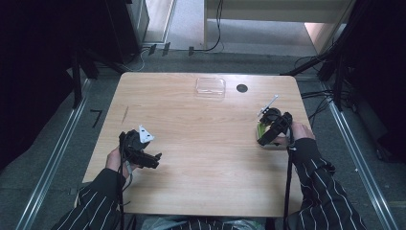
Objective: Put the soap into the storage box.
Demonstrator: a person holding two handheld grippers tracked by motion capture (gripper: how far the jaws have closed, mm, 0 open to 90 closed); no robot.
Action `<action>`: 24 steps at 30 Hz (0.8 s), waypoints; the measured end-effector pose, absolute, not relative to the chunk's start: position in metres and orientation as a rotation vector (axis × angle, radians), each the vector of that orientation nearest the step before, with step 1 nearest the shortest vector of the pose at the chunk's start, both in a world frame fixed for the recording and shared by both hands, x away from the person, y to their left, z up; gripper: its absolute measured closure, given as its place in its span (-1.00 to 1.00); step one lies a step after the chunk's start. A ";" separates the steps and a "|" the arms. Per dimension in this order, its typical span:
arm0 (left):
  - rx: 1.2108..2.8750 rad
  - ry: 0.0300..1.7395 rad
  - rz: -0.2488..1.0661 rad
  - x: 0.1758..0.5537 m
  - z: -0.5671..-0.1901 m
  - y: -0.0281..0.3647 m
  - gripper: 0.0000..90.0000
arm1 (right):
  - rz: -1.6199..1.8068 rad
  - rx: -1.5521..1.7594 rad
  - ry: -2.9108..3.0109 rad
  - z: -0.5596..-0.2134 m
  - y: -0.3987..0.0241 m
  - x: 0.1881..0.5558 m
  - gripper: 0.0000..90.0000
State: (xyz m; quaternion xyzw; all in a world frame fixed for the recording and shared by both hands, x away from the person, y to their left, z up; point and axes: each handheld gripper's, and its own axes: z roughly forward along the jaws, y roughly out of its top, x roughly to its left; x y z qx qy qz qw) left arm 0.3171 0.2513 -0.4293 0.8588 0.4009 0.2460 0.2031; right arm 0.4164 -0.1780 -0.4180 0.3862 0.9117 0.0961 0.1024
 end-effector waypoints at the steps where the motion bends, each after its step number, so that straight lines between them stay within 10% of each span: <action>1: 2.396 1.120 0.686 0.317 -0.429 0.251 -1.00 | 0.285 1.122 2.691 -0.418 -0.177 0.414 -0.92; 24: 2.396 1.109 0.682 0.318 -0.429 0.249 -1.00 | 0.319 1.112 2.647 -0.428 -0.165 0.353 -0.90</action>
